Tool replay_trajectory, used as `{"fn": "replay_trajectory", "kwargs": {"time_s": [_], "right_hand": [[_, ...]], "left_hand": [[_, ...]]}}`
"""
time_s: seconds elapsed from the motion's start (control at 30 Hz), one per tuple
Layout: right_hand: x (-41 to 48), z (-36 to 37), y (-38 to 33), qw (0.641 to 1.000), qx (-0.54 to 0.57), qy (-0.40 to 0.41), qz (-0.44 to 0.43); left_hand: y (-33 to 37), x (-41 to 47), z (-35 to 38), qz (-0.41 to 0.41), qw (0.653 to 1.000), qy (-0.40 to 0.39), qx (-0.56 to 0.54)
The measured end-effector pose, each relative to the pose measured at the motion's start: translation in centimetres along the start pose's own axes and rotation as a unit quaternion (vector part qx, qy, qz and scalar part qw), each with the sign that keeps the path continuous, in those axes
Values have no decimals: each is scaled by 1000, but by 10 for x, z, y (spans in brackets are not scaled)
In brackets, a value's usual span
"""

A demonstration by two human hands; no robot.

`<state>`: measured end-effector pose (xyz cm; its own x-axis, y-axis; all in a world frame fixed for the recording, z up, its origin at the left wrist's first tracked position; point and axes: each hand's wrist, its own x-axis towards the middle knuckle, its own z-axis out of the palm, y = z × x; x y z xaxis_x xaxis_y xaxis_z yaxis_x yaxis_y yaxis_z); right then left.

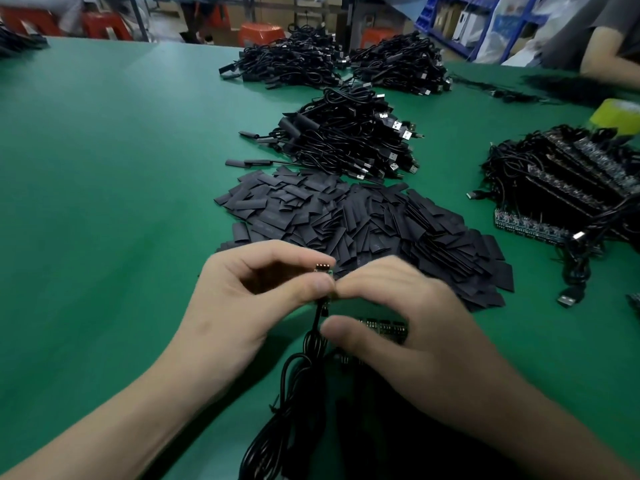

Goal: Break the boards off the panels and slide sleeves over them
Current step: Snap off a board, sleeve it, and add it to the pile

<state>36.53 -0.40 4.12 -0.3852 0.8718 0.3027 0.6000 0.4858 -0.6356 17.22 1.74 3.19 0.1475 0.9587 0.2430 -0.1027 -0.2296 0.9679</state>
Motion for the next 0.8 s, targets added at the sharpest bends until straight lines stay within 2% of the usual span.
{"fn": "replay_trajectory", "kwargs": {"time_s": [0.1, 0.17, 0.23, 0.3, 0.37, 0.4, 0.43, 0.47, 0.5, 0.57, 0.6, 0.63, 0.67, 0.7, 0.77, 0.8], "right_hand": [[-2, 12, -5, 996, 84, 21, 24], [-2, 10, -6, 992, 111, 62, 18], [-5, 3, -12, 990, 75, 111, -45], [-11, -4, -16, 983, 0, 126, -131], [-5, -9, -17, 973, -72, 121, -183], [4, -13, -22, 979, -92, 82, -160], [13, -15, -25, 990, -78, 21, -111], [25, -14, -38, 997, -43, 26, -58], [31, -15, -40, 995, 40, 46, -79], [30, -18, -47, 960, 183, 185, -106], [23, -24, -47, 947, 237, 208, -70], [14, -31, -47, 926, 303, 226, 6], [13, -38, -41, 921, 329, 197, 66], [6, -44, -32, 936, 304, 139, 105], [5, -49, -10, 977, 156, 27, 145], [6, -46, -5, 981, 110, -18, 157]], "left_hand": [[-4, 0, -2, 44, 998, -19, 50], [-7, 1, -5, 68, 986, -9, 150], [-11, 3, -9, 108, 936, 0, 334], [-12, 3, -8, 113, 875, -45, 468], [-13, 2, -7, 109, 843, -91, 518], [-14, 1, -6, 122, 834, -98, 529], [-14, 1, -6, 137, 827, -99, 535], [-15, 1, -6, 155, 820, -92, 543], [-15, 1, -6, 162, 815, -89, 549], [-16, 2, -7, 167, 807, -88, 559], [-17, 1, -7, 172, 806, -85, 560], [-18, 1, -7, 176, 811, -77, 552], [-17, 0, -7, 175, 825, -65, 534], [-16, 0, -7, 168, 846, -50, 504], [-15, -1, -6, 138, 901, -24, 411], [-14, -2, -5, 108, 931, -20, 348]]}}
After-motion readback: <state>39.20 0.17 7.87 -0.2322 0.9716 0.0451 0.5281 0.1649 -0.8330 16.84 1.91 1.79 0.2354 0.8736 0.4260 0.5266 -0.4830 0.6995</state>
